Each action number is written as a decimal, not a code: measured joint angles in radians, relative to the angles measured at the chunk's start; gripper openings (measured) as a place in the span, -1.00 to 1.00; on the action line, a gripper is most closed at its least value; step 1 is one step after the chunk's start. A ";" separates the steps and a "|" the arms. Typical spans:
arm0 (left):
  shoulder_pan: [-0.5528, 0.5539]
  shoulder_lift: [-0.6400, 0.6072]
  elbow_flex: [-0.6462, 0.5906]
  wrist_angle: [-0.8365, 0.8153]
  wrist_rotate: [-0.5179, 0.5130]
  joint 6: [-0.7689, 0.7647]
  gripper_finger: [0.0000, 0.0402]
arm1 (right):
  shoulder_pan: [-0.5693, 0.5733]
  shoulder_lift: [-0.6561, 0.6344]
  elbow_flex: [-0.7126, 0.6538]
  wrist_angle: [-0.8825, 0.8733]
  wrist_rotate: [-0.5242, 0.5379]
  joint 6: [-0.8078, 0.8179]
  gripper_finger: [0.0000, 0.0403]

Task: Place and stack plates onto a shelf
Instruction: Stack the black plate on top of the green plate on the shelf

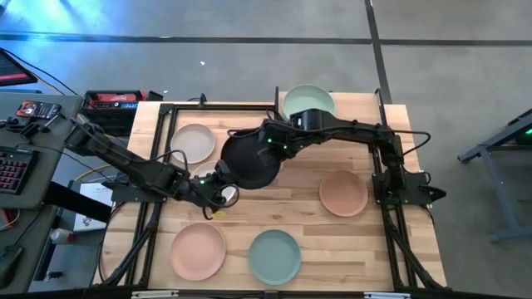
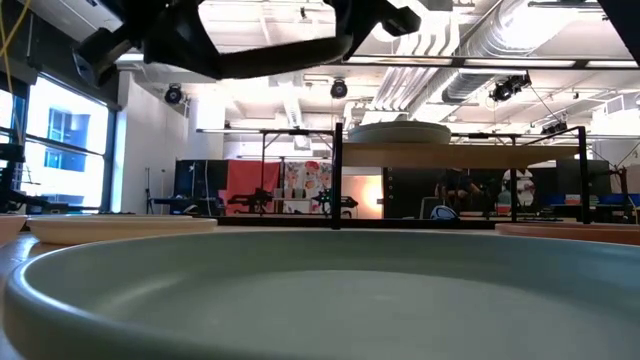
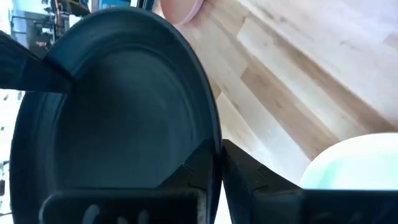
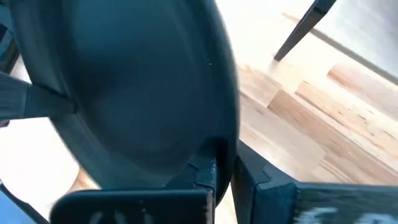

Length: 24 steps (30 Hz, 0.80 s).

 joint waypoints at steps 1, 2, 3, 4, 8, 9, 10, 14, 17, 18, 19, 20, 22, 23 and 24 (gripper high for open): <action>0.000 0.008 0.000 -0.001 -0.002 0.000 -0.88 | 0.000 0.000 0.000 -0.003 -0.002 0.000 -0.98; 0.000 0.014 0.000 -0.004 -0.003 -0.001 -0.85 | 0.001 -0.001 0.000 -0.008 -0.007 0.004 -0.98; 0.000 0.020 0.000 -0.007 -0.004 -0.006 -0.83 | 0.002 -0.001 0.000 -0.012 -0.011 0.010 -0.98; 0.000 0.025 0.000 -0.005 -0.007 -0.012 -0.80 | 0.002 -0.001 0.000 -0.013 -0.014 0.018 -0.98; 0.000 0.042 0.000 -0.004 -0.025 -0.075 -0.69 | 0.001 -0.001 0.000 -0.015 -0.032 0.020 -0.99; 0.000 0.042 0.000 -0.001 -0.035 -0.100 -0.67 | 0.001 -0.001 0.000 -0.018 -0.033 0.020 -0.99; 0.000 0.042 0.000 0.000 -0.048 -0.125 -0.65 | 0.001 -0.001 0.000 -0.023 -0.032 0.020 -0.99; -0.004 0.026 -0.001 0.022 -0.102 -0.193 -0.59 | -0.011 -0.001 0.000 -0.061 -0.033 0.019 -1.00; -0.018 0.007 -0.001 0.040 -0.106 -0.205 -0.58 | -0.032 -0.002 0.001 -0.088 -0.038 -0.002 -1.00; -0.023 0.001 -0.001 0.050 -0.105 -0.206 -0.58 | -0.039 -0.002 0.002 -0.095 -0.042 -0.015 -1.00; -0.028 -0.003 -0.001 0.052 -0.105 -0.206 -0.58 | -0.048 -0.005 0.002 -0.094 -0.050 -0.030 -1.00; -0.031 -0.006 -0.001 0.053 -0.106 -0.208 -0.58 | -0.058 -0.008 0.002 -0.092 -0.054 -0.048 -1.00; -0.031 -0.011 -0.001 0.050 -0.113 -0.215 -0.58 | -0.085 -0.015 0.002 -0.111 -0.034 -0.090 -1.00; -0.031 -0.011 0.000 0.052 -0.113 -0.217 -0.58 | -0.097 -0.018 0.002 -0.120 -0.024 -0.098 -1.00; -0.031 -0.011 0.000 0.048 -0.113 -0.219 -0.59 | -0.110 -0.022 0.002 -0.099 -0.024 -0.113 -1.00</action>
